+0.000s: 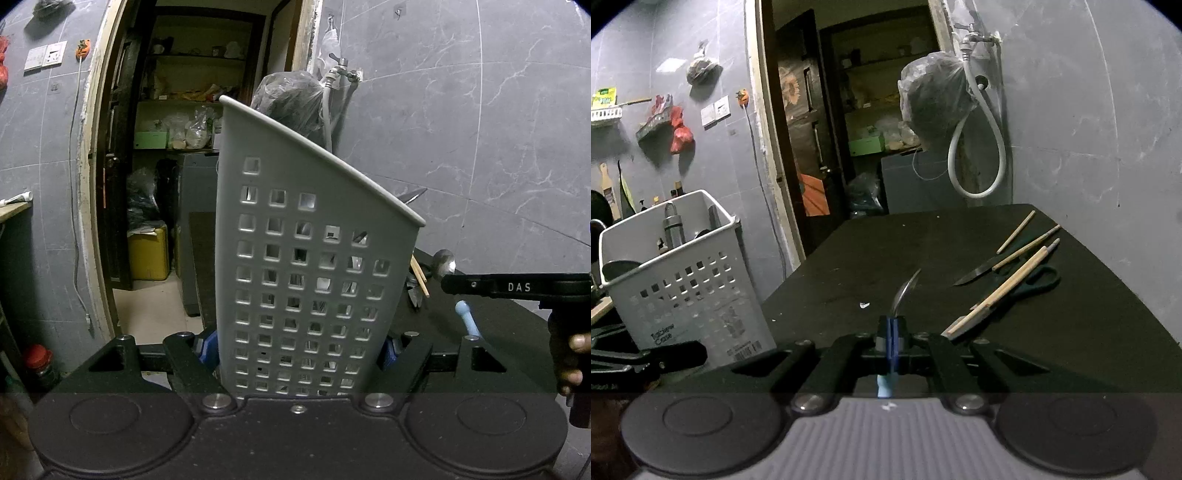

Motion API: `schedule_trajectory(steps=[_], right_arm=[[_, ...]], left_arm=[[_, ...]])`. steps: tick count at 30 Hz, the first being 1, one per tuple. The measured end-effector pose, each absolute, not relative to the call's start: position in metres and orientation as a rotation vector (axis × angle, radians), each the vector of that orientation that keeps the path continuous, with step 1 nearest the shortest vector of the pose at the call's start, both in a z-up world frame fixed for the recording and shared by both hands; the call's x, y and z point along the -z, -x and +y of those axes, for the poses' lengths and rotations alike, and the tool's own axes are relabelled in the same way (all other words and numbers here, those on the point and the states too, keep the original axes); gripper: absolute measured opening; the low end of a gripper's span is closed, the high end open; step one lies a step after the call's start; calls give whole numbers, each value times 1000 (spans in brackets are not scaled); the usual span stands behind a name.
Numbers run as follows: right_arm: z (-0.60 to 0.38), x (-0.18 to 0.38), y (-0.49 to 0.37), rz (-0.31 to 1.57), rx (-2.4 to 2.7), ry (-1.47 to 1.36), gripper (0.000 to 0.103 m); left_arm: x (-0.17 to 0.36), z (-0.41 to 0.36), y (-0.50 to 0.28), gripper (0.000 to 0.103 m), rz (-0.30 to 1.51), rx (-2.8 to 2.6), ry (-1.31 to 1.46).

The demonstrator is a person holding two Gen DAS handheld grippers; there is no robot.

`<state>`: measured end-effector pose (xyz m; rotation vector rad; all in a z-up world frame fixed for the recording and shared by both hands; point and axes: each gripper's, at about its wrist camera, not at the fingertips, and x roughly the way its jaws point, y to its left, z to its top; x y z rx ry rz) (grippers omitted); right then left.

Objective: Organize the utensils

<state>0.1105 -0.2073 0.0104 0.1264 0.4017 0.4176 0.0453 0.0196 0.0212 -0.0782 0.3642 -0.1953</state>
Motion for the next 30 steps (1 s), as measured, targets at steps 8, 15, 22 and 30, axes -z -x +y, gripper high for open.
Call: schedule_trajectory(steps=[8,15,22,30], right_arm=[[-208,-20,-102,290,-447,-189,2],[-203,-44,-93,52,-484,-268,2],[-189,-89,-93,-117,-570,-300,2],[-155,-109,-93,-170,-666,-285,2]], left_arm=[[-21,20,-45,78,364,195,78],[-21,19,-45,78,364,195,78],[-21,19,-45,78,365,196,80],[-20,20,-45,78,365,199,80]])
